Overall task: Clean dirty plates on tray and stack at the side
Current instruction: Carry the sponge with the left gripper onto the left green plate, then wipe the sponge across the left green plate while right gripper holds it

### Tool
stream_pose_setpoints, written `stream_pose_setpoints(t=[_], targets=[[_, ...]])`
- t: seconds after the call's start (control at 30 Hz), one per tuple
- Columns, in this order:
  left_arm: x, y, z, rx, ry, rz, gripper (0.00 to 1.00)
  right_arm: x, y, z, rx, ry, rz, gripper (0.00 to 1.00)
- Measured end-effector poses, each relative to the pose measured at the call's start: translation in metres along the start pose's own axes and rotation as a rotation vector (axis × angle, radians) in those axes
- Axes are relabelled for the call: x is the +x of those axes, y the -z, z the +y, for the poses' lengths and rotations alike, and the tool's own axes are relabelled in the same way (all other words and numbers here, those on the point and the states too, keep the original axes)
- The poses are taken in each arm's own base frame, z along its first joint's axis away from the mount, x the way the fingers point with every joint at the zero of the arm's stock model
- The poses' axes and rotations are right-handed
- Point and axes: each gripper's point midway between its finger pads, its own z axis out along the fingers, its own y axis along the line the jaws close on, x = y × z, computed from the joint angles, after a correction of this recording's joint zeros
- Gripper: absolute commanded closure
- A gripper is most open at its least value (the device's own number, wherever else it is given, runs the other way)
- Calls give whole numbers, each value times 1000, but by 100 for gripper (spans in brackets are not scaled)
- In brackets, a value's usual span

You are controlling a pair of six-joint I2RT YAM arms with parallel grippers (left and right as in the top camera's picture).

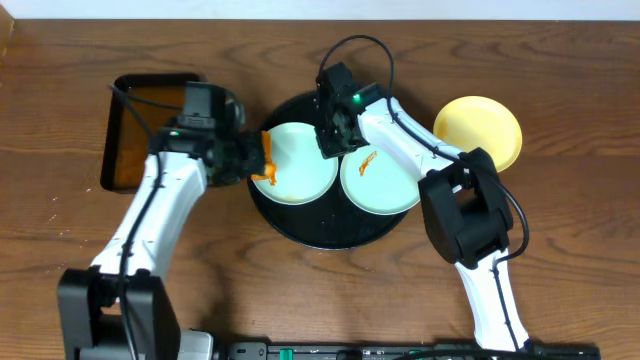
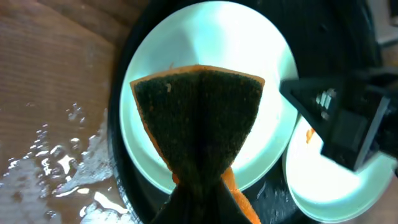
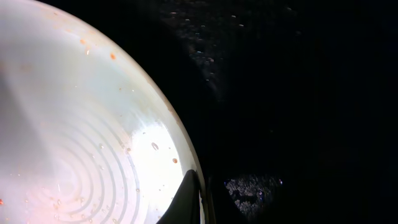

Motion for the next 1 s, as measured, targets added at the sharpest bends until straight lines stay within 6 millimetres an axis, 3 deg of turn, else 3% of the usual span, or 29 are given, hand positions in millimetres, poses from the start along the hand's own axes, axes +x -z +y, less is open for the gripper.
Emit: stream_pose_setpoints(t=[0.23, 0.5, 0.83, 1.0], targets=[[-7, -36, -5, -34, 21, -30, 92, 0, 0, -1, 5, -21, -1, 98], [17, -82, -1, -89, 110, 65, 93, -1, 0, -2, 12, -30, -4, 98], [14, -92, -17, -60, 97, 32, 92, -1, 0, -2, 14, -35, -5, 98], [17, -100, -11, -93, 84, 36, 92, -1, 0, -3, 15, -35, -5, 98]])
